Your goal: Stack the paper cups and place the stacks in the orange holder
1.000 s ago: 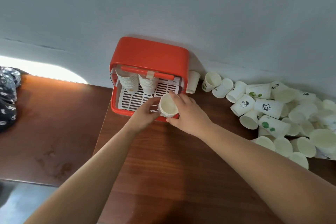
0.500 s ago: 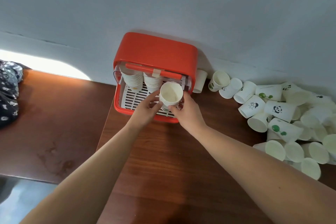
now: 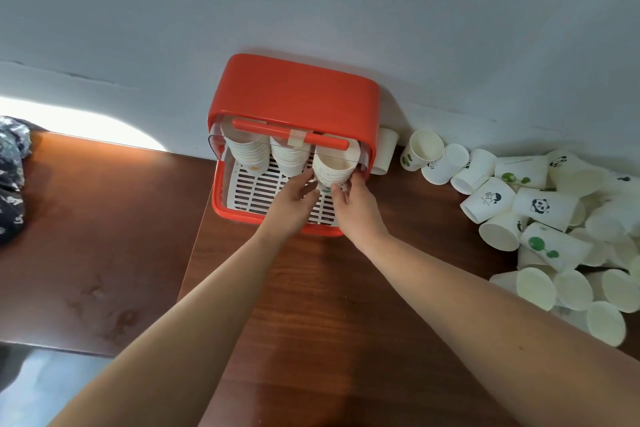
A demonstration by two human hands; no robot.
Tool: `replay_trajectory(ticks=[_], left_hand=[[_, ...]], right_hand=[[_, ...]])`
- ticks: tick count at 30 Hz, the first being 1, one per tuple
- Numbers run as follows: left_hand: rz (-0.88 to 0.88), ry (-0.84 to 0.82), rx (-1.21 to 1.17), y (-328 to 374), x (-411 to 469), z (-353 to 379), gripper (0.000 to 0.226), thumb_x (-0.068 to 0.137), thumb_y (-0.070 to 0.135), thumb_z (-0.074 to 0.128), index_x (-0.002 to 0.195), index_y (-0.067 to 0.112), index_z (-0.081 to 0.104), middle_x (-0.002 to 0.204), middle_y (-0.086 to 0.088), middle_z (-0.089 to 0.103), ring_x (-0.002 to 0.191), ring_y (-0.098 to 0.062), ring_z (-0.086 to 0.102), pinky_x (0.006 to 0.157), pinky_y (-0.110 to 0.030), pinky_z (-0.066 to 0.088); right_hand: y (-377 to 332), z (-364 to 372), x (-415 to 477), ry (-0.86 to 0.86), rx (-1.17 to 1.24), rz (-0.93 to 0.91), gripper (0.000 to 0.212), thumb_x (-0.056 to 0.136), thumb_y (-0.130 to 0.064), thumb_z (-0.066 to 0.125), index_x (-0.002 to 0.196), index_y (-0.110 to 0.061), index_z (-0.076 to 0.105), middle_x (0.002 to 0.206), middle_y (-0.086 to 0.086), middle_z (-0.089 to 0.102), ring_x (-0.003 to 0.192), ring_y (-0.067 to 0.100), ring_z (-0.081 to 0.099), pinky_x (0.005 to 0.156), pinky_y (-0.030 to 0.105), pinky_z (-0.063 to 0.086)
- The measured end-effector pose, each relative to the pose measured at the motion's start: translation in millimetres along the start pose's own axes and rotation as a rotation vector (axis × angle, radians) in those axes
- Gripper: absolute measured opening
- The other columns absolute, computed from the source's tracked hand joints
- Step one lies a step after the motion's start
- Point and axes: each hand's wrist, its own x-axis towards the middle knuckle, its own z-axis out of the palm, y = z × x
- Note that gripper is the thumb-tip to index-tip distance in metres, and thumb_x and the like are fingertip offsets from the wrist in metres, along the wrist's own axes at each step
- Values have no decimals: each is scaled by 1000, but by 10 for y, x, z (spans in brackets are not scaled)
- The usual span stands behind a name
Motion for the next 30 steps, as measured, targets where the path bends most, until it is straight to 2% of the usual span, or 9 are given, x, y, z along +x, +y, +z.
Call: replay_trajectory(ticks=[3,8,10,13,16,19,22,27,30], left_hand=[[-26,-4,12,-5,57,-3,54,101,23,51,154,20,37,153,7,45,135,-3,46,107,-22,35],[-52,-13,1,19,133,9,58,99,20,51,155,23,35,155,8,42,138,-6,44,115,-30,34],[-51,13,28,17,91,15,54,99,21,52,152,22,40,150,7,47,132,-6,48,105,-24,38],[52,125,194,21,-60,26,38,98,18,52,137,18,56,129,5,57,110,-5,56,91,-22,45],[240,126,286,64,-264,133,21,97,12,56,115,18,66,105,7,64,92,-4,59,79,-21,48],[344,-122,343,225,-399,396,18,95,11,59,109,19,66,96,8,64,86,-5,59,72,-15,43],[435,-281,455,434,-243,755,24,93,9,60,116,14,64,101,2,61,87,-7,58,80,-15,44],[337,47,480,722,379,1249,36,87,8,60,122,2,59,124,-15,54,115,-31,56,102,-40,43],[163,60,596,763,664,1470,49,86,8,56,133,-2,47,139,-21,43,126,-38,47,105,-47,39]], right_hand=[[-29,0,71,-34,-16,22,44,102,-24,42,145,-18,33,137,7,57,120,26,58,93,35,48],[-133,-42,146,-83,-4,67,44,100,-22,42,143,-15,34,128,12,60,110,30,62,93,45,51],[-145,-109,56,-118,-10,32,44,99,-25,44,142,-19,39,125,5,63,105,22,64,90,40,54],[-28,-364,-218,-180,-63,-10,34,101,-23,47,135,-19,50,125,-8,60,105,4,58,81,13,48],[170,-828,-308,-52,-175,-29,33,99,-23,52,131,-14,54,123,-4,63,110,6,59,92,19,46],[391,-1296,-154,142,-270,-46,35,96,-23,54,128,-11,54,123,3,61,112,15,60,97,30,46],[534,-1663,98,244,-414,-83,41,91,-21,59,129,-6,53,128,11,53,117,24,54,95,29,40],[609,-1827,566,174,-585,-178,48,87,-21,65,131,-5,55,130,16,48,120,33,49,103,38,40],[647,-1742,774,103,-716,-253,44,88,-25,65,126,-4,60,127,16,47,119,34,47,99,45,45]])
